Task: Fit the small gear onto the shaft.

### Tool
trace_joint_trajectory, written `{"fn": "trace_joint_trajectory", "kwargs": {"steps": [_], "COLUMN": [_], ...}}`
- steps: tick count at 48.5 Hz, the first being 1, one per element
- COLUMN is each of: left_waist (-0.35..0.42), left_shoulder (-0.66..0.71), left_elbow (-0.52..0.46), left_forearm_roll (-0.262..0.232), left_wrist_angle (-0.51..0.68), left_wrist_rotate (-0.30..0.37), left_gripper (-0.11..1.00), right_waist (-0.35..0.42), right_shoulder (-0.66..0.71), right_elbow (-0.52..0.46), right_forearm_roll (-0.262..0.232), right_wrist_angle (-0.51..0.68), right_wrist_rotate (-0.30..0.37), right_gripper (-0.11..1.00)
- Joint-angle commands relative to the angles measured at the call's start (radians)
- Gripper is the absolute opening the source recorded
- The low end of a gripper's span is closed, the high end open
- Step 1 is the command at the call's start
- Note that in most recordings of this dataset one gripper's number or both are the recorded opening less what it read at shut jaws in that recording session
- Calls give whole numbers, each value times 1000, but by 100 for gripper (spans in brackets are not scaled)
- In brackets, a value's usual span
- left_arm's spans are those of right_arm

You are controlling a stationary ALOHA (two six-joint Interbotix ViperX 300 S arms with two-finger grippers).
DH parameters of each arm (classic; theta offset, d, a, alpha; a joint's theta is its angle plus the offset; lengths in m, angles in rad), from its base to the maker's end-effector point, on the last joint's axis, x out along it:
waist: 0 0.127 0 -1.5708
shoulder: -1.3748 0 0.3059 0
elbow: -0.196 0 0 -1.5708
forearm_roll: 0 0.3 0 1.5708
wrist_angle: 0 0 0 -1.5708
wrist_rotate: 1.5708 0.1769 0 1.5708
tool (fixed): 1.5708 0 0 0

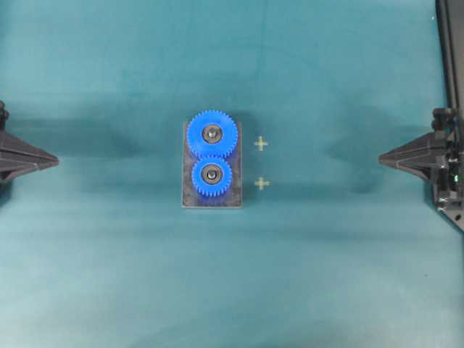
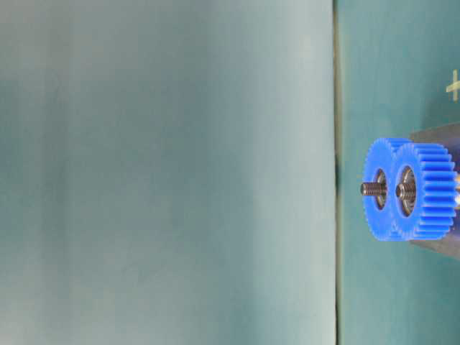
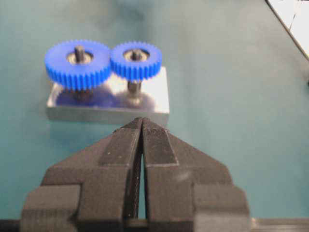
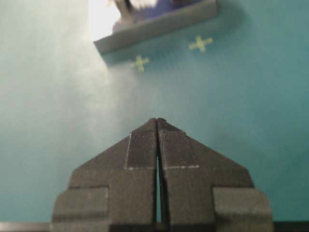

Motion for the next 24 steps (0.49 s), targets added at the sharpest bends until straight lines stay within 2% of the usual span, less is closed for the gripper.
{"fn": "trace_joint_trajectory", "kwargs": {"steps": [1, 12, 24], "left_waist": [2, 2, 2], "left_shoulder": [5, 9, 3], "left_elbow": [17, 34, 34], "left_forearm_roll": [3, 5, 5], "left_wrist_angle": [-5, -5, 2], "left_wrist_rotate": [-14, -106, -110], "left_gripper": [0, 0, 0], "right_waist": [-2, -2, -2], "right_shoulder": [29, 23, 23], "right_elbow": [-8, -9, -9], "right_forearm_roll": [-3, -3, -3], "right_wrist_angle": [2, 23, 25], "right_wrist_rotate": [41, 48, 46], "right_gripper": [-1, -1, -1]}}
